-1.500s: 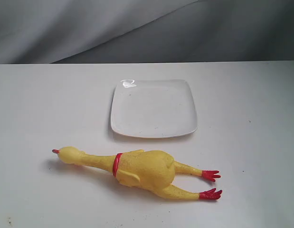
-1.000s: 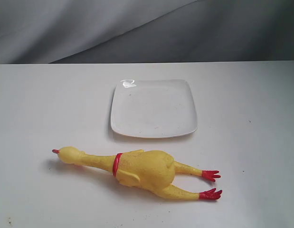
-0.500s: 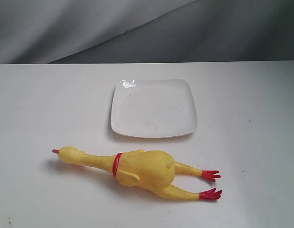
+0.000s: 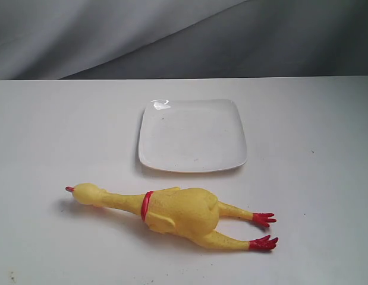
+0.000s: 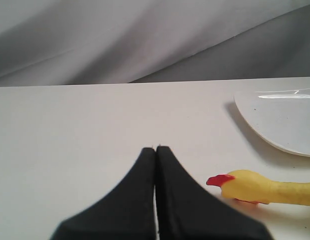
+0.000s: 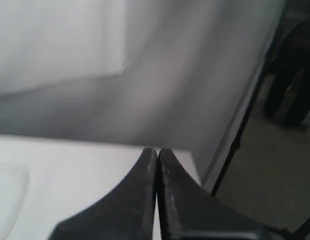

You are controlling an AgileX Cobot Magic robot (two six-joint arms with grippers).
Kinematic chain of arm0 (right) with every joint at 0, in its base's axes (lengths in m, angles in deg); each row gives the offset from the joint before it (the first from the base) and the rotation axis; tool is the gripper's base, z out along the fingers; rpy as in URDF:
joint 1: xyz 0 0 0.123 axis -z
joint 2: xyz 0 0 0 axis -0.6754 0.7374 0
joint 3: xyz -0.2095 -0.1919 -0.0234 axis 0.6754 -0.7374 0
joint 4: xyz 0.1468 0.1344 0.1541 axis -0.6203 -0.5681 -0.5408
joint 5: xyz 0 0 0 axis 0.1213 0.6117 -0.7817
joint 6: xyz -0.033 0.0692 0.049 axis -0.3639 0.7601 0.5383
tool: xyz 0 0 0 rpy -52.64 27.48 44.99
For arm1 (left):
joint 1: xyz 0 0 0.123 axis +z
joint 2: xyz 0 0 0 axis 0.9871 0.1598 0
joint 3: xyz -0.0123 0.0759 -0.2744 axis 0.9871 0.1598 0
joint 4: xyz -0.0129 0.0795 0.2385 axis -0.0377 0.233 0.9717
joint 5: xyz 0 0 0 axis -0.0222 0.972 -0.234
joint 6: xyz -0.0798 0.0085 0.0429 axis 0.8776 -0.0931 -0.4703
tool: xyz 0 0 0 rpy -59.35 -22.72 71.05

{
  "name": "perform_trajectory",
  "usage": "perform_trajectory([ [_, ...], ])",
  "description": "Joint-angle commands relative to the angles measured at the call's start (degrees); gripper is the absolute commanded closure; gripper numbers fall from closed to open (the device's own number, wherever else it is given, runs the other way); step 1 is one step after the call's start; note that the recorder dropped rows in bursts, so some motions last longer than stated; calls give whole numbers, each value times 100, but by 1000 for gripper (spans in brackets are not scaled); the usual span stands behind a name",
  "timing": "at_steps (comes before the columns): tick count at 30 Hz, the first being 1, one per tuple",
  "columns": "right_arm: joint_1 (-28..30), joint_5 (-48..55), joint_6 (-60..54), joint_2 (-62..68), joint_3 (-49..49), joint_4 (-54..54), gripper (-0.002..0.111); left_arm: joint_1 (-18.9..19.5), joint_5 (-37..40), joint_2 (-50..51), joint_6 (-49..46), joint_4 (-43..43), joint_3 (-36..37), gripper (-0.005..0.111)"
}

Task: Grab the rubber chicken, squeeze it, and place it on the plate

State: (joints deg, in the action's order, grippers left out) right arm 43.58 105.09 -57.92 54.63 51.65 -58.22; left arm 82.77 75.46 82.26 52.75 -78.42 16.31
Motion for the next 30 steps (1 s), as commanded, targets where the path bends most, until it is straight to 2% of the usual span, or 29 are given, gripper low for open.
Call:
perform_trajectory([
  [1,-373,1990,-2254,1384,691,-1850,108,9,-16,-13,14,-39,22,106],
  [3,-645,2255,-3125,1947,648,-2688,108,9,-16,-13,14,-39,22,106],
  [5,-988,2383,-3656,2451,530,-3041,108,9,-16,-13,14,-39,22,106],
  [9,-1783,2264,-3910,3228,136,-2769,108,9,-16,-13,14,-39,22,106],
  [13,-2454,1309,-3852,3755,-509,-2317,106,9,-16,-13,14,-39,22,106],
  [15,-2732,878,-3873,3965,-777,-2292,98,9,-16,-13,14,-39,22,106],
  [19,-3178,396,-3873,4445,-1044,-2381,67,9,-16,-13,14,-39,22,106],
  [21,-3348,377,-3873,4677,-1045,-2583,55,9,-16,-13,14,-39,22,106],
  [30,-3931,-212,-3560,5768,-1045,-2440,53,9,-16,-13,14,-39,22,106],
])
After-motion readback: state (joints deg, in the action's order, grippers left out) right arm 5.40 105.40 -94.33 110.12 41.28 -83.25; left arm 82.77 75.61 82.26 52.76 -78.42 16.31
